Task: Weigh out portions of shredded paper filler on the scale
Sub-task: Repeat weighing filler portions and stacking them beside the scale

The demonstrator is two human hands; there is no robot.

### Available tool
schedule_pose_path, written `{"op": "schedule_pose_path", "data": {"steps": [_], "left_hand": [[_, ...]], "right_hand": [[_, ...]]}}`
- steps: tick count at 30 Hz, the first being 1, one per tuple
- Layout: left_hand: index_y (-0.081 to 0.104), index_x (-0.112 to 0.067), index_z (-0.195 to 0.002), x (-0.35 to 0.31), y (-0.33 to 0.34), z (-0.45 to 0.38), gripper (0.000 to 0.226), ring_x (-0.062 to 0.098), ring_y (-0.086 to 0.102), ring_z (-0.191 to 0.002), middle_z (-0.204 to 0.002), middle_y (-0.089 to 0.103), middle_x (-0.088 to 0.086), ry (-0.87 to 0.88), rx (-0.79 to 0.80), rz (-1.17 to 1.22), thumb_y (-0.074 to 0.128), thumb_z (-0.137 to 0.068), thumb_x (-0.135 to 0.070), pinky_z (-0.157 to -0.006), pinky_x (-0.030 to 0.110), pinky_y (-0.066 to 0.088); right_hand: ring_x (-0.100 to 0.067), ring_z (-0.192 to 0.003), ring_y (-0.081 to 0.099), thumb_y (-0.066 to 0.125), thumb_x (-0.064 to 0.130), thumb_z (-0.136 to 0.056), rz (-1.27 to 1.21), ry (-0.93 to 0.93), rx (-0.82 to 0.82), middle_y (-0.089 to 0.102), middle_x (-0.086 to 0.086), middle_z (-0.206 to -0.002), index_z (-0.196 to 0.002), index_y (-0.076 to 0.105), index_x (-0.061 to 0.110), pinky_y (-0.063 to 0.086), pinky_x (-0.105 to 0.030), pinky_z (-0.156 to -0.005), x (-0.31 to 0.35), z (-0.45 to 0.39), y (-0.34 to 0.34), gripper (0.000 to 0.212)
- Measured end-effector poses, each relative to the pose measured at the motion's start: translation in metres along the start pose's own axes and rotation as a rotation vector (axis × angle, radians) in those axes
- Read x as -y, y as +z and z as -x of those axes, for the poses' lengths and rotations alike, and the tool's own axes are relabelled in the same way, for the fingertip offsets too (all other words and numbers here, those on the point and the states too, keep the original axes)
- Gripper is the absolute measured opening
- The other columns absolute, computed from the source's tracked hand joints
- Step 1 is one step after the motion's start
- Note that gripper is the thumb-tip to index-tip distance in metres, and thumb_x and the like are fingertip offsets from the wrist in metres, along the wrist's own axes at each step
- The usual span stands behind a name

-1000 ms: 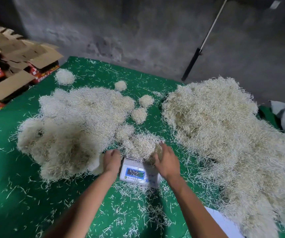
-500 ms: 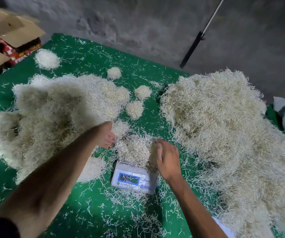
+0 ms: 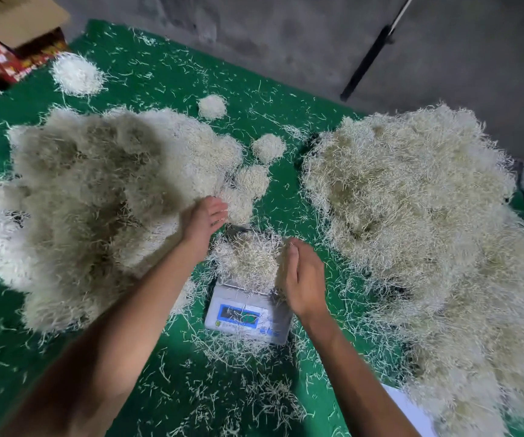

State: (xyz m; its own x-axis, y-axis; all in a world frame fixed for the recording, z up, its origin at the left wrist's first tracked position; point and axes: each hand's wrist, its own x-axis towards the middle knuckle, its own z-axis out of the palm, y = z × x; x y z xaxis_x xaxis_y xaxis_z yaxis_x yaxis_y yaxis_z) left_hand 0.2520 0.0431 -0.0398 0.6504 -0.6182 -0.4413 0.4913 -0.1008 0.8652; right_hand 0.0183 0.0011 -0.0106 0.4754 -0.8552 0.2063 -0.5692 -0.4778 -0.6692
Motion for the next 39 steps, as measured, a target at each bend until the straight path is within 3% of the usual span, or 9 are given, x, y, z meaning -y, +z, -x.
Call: {"op": "schedule_pose_path", "data": {"steps": [4, 8, 13, 17, 22, 26, 29, 34, 39], "left_hand": [[0.07, -0.013, -0.118, 0.012, -0.006, 0.037, 0.033, 0.013, 0.067, -0.106, -0.115, 0.074, -0.002, 0.006, -0.001, -0.128, 0.051, -0.103, -0.035, -0.09, 0.027, 0.045], [0.072, -0.021, -0.109, 0.017, -0.009, 0.082, 0.022, 0.013, 0.062, -0.103, -0.113, 0.07, -0.004, 0.034, -0.104, -0.054, 0.067, -0.093, -0.036, -0.087, 0.026, 0.041], [0.062, -0.027, -0.131, 0.036, -0.03, 0.129, 0.029, 0.017, 0.056, -0.122, -0.138, 0.059, -0.007, 0.107, -0.096, -0.029, 0.055, -0.103, -0.029, -0.106, 0.037, 0.045], [0.051, -0.024, -0.141, 0.049, -0.048, 0.15, 0.037, 0.025, 0.06, -0.12, -0.144, 0.053, 0.0, 0.019, -0.07, 0.075, 0.053, -0.104, -0.024, -0.099, 0.037, 0.05], [0.053, -0.022, -0.141, 0.064, -0.063, 0.164, 0.038, 0.025, 0.062, -0.12, -0.147, 0.053, 0.005, -0.02, -0.052, 0.061, 0.055, -0.104, -0.027, -0.1, 0.043, 0.052], [0.056, -0.021, -0.138, 0.068, -0.068, 0.167, 0.036, 0.022, 0.063, -0.115, -0.143, 0.056, 0.005, -0.041, -0.061, 0.087, 0.058, -0.102, -0.026, -0.094, 0.041, 0.054], [0.054, -0.02, -0.141, 0.069, -0.069, 0.166, 0.04, 0.02, 0.063, -0.113, -0.143, 0.056, 0.006, -0.045, -0.037, 0.056, 0.058, -0.102, -0.027, -0.093, 0.039, 0.055], [0.045, -0.032, -0.147, 0.06, -0.056, 0.16, 0.056, 0.022, 0.056, -0.124, -0.152, 0.045, 0.006, 0.049, 0.022, -0.256, 0.066, -0.096, -0.021, -0.103, 0.044, 0.051], [0.014, -0.046, -0.157, 0.042, -0.022, 0.138, 0.104, 0.027, 0.006, -0.155, -0.168, -0.006, -0.01, 0.174, 0.094, -0.798, 0.081, -0.082, -0.02, -0.121, 0.057, 0.021]], "right_hand": [[0.002, -0.115, 0.052, 0.028, 0.038, -0.113, 0.055, 0.017, 0.035, 0.064, -0.004, -0.128, -0.136, 0.057, 0.016, 0.039, -0.039, -0.11, 0.009, 0.015, -0.003, 0.043], [-0.004, -0.127, 0.039, 0.034, 0.041, -0.111, 0.067, 0.078, 0.018, 0.053, -0.006, -0.147, -0.148, 0.046, 0.017, 0.028, -0.035, -0.115, 0.011, 0.031, -0.003, 0.046], [-0.024, -0.139, 0.046, 0.041, 0.034, -0.109, 0.048, 0.115, -0.032, 0.049, -0.01, -0.152, -0.148, 0.045, 0.011, 0.034, -0.049, -0.118, 0.022, 0.058, -0.004, 0.046], [-0.026, -0.136, 0.05, 0.035, 0.042, -0.111, -0.023, 0.227, -0.05, 0.05, -0.013, -0.15, -0.147, 0.046, 0.007, 0.037, -0.041, -0.113, 0.028, 0.079, -0.005, 0.051], [-0.01, -0.103, 0.049, 0.036, 0.045, -0.11, -0.066, 0.262, -0.08, 0.059, -0.016, -0.134, -0.134, 0.053, 0.003, 0.036, -0.029, -0.094, 0.029, 0.102, -0.005, 0.052], [-0.024, -0.135, 0.049, 0.035, 0.048, -0.109, -0.117, 0.356, -0.034, 0.046, -0.012, -0.154, -0.151, 0.039, 0.007, 0.037, -0.042, -0.113, 0.025, 0.11, -0.002, 0.059], [-0.028, -0.138, 0.047, 0.038, 0.042, -0.109, -0.251, 0.456, -0.041, 0.043, -0.011, -0.156, -0.154, 0.034, 0.009, 0.038, -0.045, -0.113, 0.022, 0.112, 0.001, 0.056], [-0.013, -0.119, 0.053, 0.05, 0.043, -0.104, -0.131, 0.388, -0.051, 0.047, -0.008, -0.152, -0.153, 0.037, 0.013, 0.041, -0.034, -0.106, 0.021, 0.108, 0.0, 0.059], [-0.02, -0.139, 0.047, 0.06, 0.029, -0.101, 0.105, 0.038, -0.061, 0.05, -0.002, -0.151, -0.151, 0.036, 0.025, 0.035, -0.05, -0.119, 0.034, 0.081, 0.003, 0.056]]}}
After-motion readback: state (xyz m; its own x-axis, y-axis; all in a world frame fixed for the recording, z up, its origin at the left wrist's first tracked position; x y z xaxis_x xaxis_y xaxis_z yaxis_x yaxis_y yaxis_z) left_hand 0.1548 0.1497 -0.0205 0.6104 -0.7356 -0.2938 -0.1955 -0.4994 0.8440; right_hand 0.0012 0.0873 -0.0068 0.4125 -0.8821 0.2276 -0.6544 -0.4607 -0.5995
